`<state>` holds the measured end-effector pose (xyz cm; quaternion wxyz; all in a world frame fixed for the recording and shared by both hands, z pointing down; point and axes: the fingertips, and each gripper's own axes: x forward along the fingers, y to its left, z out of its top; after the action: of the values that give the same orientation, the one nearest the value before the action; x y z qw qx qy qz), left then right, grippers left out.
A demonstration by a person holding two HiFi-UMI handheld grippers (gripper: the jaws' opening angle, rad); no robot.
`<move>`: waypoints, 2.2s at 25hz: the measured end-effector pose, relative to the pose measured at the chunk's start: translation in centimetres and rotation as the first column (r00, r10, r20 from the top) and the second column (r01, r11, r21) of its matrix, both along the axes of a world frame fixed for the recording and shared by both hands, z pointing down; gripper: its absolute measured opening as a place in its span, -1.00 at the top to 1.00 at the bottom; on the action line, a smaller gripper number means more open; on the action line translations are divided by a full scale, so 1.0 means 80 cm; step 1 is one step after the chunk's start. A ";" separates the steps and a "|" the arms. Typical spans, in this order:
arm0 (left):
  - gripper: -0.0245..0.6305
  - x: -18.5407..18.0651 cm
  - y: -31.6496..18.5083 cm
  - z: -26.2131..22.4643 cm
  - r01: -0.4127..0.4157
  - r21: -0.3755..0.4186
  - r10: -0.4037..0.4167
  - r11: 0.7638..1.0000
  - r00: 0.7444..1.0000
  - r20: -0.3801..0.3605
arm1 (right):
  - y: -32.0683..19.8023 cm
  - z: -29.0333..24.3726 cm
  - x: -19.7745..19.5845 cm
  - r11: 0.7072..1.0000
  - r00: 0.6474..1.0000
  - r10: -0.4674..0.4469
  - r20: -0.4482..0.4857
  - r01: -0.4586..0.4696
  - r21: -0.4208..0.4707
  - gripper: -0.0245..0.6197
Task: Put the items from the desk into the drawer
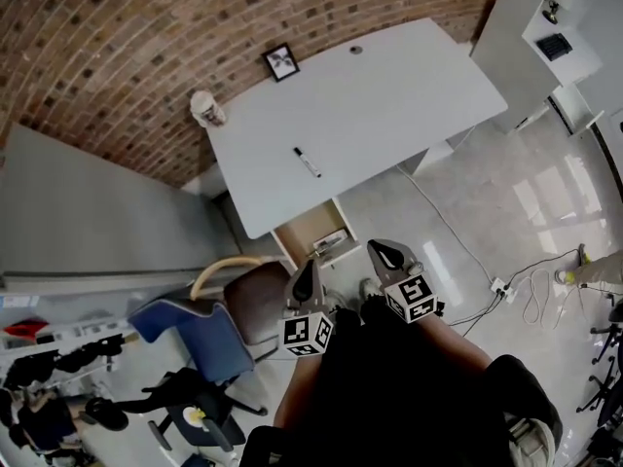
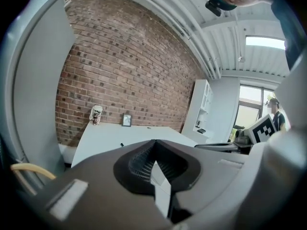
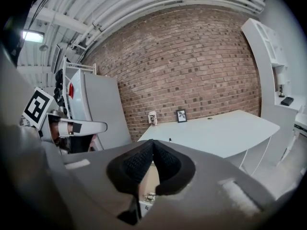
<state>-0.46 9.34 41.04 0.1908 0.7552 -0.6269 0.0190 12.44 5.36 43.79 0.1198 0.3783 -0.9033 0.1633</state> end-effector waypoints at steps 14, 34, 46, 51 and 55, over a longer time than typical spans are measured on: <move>0.36 0.007 -0.026 -0.044 0.071 0.113 -0.075 0.991 0.997 0.032 | -0.024 -0.029 0.023 0.999 0.999 -0.005 0.045 0.002 0.053 0.91; 0.23 -0.043 -0.196 0.028 0.039 -0.059 -0.039 0.997 0.999 -0.010 | -0.147 -0.011 -0.027 0.999 0.999 0.043 -0.011 -0.042 0.022 0.91; 0.15 -0.076 -0.327 0.127 0.048 -0.234 -0.056 0.971 0.998 -0.029 | -0.224 0.024 -0.055 0.997 0.997 0.059 -0.056 -0.062 -0.045 0.91; 0.12 -0.086 -0.371 0.180 0.029 -0.322 -0.035 0.946 0.999 -0.013 | -0.252 0.038 -0.065 0.994 0.995 0.077 -0.066 -0.082 -0.067 0.91; 0.12 -0.088 -0.399 0.223 0.029 -0.392 -0.032 0.920 0.999 -0.001 | -0.267 0.053 -0.068 0.990 0.992 0.099 -0.077 -0.106 -0.095 0.91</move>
<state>-7.48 -22.57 58.89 0.3403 0.6920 -0.6215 0.1383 6.97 -16.01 48.04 0.1622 0.4236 -0.8685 0.2001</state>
